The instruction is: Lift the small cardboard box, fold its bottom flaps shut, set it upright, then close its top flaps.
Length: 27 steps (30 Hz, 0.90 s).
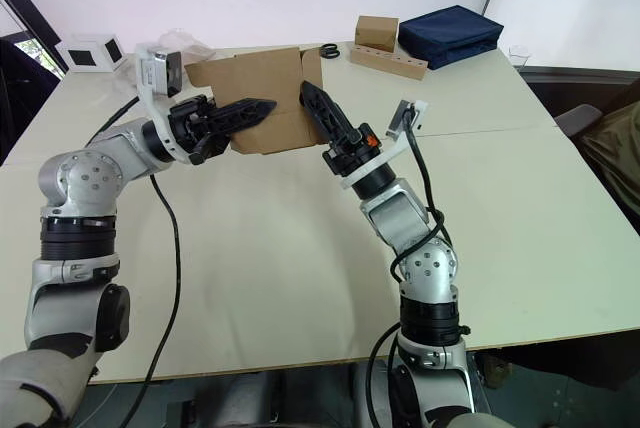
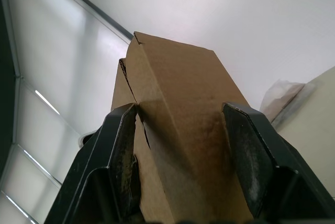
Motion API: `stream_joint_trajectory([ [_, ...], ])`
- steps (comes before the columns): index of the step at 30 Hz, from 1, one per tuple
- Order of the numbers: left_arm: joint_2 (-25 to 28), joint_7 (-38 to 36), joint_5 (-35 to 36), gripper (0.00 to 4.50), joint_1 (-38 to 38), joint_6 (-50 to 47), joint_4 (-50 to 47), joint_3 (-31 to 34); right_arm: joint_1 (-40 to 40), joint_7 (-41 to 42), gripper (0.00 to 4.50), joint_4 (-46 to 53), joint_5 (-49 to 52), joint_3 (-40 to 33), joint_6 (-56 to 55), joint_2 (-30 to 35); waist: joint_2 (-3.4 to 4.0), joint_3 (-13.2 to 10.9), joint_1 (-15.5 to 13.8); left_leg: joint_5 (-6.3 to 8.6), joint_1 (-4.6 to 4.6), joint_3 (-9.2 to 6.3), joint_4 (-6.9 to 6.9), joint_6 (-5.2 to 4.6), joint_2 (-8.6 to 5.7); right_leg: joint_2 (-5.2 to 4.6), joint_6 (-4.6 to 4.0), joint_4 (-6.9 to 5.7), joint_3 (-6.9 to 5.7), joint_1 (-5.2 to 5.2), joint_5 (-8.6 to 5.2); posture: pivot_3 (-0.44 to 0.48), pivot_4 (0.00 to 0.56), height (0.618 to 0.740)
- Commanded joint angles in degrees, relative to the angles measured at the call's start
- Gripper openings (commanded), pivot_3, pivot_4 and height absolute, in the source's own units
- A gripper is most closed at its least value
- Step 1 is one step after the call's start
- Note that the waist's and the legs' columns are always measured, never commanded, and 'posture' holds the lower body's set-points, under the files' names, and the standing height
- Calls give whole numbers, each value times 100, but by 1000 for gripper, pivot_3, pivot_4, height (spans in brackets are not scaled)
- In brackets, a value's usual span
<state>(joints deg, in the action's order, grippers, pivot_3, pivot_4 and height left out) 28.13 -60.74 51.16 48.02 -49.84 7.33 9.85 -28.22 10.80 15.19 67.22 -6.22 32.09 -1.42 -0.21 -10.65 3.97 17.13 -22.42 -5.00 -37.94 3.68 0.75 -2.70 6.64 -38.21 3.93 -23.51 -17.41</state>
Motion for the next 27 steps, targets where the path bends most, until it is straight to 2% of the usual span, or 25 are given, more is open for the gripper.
stream_joint_trajectory([
  [1,43,-32,145,0,81,-34,-214,106,-1,106,2698,266,273,-75,89,45,0,0,1,0,0,0,0,0,0,0,0,0,0,0,0,0,150,740],
  [6,23,-12,160,0,99,-56,-220,134,-38,49,2698,221,589,-232,97,-27,0,0,2,0,0,0,0,0,0,0,0,0,0,0,0,0,150,740],
  [20,8,9,212,0,115,-80,-245,137,-130,-249,2698,71,-183,-76,-252,-238,0,0,3,0,0,0,1,-1,0,0,0,0,0,0,0,0,150,740],
  [27,-10,39,181,0,130,-37,-194,140,-168,-140,2698,204,-92,63,-152,-299,0,0,2,-1,0,0,1,3,0,0,0,0,0,0,0,0,150,740],
])
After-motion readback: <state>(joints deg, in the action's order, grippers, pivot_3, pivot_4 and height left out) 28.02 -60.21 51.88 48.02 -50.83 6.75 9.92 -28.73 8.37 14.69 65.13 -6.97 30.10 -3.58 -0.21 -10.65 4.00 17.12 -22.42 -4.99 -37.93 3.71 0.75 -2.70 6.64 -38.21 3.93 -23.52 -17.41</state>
